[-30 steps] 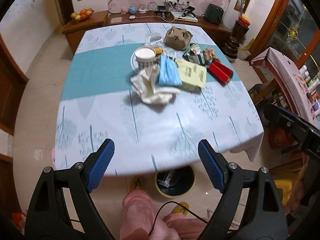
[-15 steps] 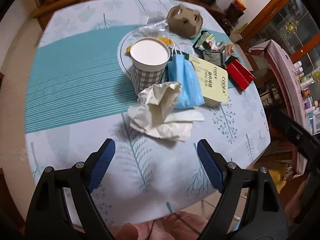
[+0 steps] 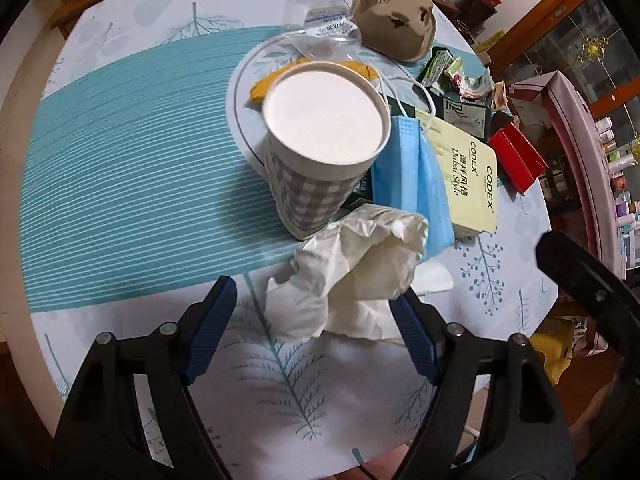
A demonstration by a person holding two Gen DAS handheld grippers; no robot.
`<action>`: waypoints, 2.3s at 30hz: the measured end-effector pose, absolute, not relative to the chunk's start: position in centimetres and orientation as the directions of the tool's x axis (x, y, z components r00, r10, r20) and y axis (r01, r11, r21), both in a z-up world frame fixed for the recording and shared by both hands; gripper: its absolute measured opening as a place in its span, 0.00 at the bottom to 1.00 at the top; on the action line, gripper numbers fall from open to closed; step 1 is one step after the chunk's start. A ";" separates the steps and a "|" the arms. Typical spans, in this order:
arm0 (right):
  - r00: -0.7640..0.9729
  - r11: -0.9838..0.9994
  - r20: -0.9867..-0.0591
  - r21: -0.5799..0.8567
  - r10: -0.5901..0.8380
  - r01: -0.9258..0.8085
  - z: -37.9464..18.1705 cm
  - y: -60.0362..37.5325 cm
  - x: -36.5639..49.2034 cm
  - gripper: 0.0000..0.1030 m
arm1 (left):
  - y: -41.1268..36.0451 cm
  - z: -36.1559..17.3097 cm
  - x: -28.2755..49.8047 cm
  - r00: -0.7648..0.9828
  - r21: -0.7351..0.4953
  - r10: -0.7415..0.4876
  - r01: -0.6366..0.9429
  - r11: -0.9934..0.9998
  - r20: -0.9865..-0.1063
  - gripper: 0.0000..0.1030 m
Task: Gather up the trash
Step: 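Grasp the crumpled tissue with the left tool while the right tool grasps the blue mask, then carry tissue and mask over the black bin and open both tools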
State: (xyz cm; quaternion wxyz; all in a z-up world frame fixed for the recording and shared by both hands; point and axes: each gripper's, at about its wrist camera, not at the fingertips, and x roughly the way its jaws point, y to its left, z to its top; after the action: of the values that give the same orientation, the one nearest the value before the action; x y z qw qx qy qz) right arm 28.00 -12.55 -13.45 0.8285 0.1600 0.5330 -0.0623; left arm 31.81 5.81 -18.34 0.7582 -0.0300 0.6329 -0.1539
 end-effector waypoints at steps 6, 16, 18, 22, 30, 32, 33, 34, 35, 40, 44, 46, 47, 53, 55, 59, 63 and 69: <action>0.407 0.940 -0.909 0.215 0.093 0.266 -14.9 -11.8 29.9 0.74 | 5.6 -19.4 32.3 0.109 -0.268 -0.295 0.211 0.940 -0.949 0.24; 0.348 0.960 -0.935 0.162 0.074 0.230 -18.7 -9.5 33.8 0.74 | 8.0 -18.7 31.0 0.131 -0.244 -0.280 0.240 0.940 -0.951 0.12; 0.344 0.965 -0.937 0.141 0.058 0.221 -19.2 -8.9 34.2 0.74 | 8.7 -18.5 30.5 0.128 -0.244 -0.280 0.241 0.939 -0.951 0.12; 0.327 0.972 -0.944 0.109 0.036 0.208 -20.1 -7.9 34.9 0.65 | 9.6 -18.1 29.7 0.132 -0.240 -0.279 0.254 0.937 -0.951 0.11; 0.342 0.965 -0.936 0.156 0.078 0.208 -19.4 -7.9 34.1 0.10 | 10.4 -16.4 28.5 0.160 -0.234 -0.282 0.267 0.935 -0.946 0.11; 0.353 0.959 -0.930 0.184 0.100 0.214 -18.5 -8.3 33.4 0.08 | 10.5 -15.8 28.2 0.169 -0.231 -0.283 0.272 0.934 -0.944 0.11; 0.361 0.957 -0.927 0.195 0.107 0.217 -17.9 -8.5 32.8 0.08 | 10.4 -15.3 27.8 0.178 -0.227 -0.282 0.277 0.934 -0.943 0.11; 0.368 0.954 -0.923 0.205 0.114 0.218 -17.3 -8.7 32.2 0.07 | 10.4 -15.0 27.6 0.183 -0.224 -0.282 0.281 0.933 -0.942 0.11; 0.376 0.952 -0.919 0.215 0.121 0.219 -16.7 -8.9 31.7 0.07 | 10.3 -14.6 27.3 0.190 -0.221 -0.281 0.286 0.932 -0.941 0.11; 0.417 0.939 -0.895 0.266 0.157 0.218 -13.5 -10.2 27.5 0.06 | 9.4 -12.4 25.7 0.221 -0.214 -0.285 0.297 0.931 -0.933 0.11; 0.442 0.937 -0.880 0.286 0.174 0.200 -11.4 -11.5 23.7 0.05 | 8.5 -10.6 23.8 0.255 -0.201 -0.283 0.304 0.931 -0.925 0.11; 0.458 0.937 -0.870 0.294 0.182 0.186 -10.2 -12.3 21.5 0.05 | 7.9 -9.7 22.5 0.274 -0.191 -0.279 0.306 0.933 -0.921 0.11; 0.464 0.938 -0.866 0.297 0.185 0.180 -9.7 -12.6 20.6 0.05 | 7.5 -9.3 22.0 0.280 -0.187 -0.276 0.307 0.933 -0.919 0.11; 0.493 0.940 -0.844 0.313 0.210 0.135 -7.2 -16.1 13.5 0.05 | 4.8 -7.3 17.2 0.329 -0.158 -0.258 0.301 0.941 -0.908 0.11; 0.496 0.941 -0.840 0.315 0.217 0.121 -6.8 -17.3 11.3 0.05 | 3.6 -6.7 15.2 0.350 -0.144 -0.245 0.289 0.946 -0.904 0.11; 0.496 0.935 -0.828 0.345 0.260 0.085 -6.5 -20.6 6.6 0.05 | 1.0 -5.8 10.7 0.385 -0.113 -0.207 0.251 0.961 -0.900 0.11; 0.492 0.927 -0.815 0.373 0.307 0.039 -6.9 -23.6 1.8 0.05 | -1.8 -6.0 6.1 0.395 -0.089 -0.172 0.220 0.971 -0.903 0.11; 0.442 0.915 -0.830 0.400 0.341 0.045 -9.1 -27.1 -3.4 0.05 | -5.6 -7.4 0.8 0.364 -0.059 -0.128 0.194 0.979 -0.923 0.11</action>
State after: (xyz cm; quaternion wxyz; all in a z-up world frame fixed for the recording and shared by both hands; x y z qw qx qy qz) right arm -3.40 -27.06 -9.09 0.8287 0.1854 0.5205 0.0891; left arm 0.78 -5.57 -7.37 0.8253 0.0296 0.5554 -0.0975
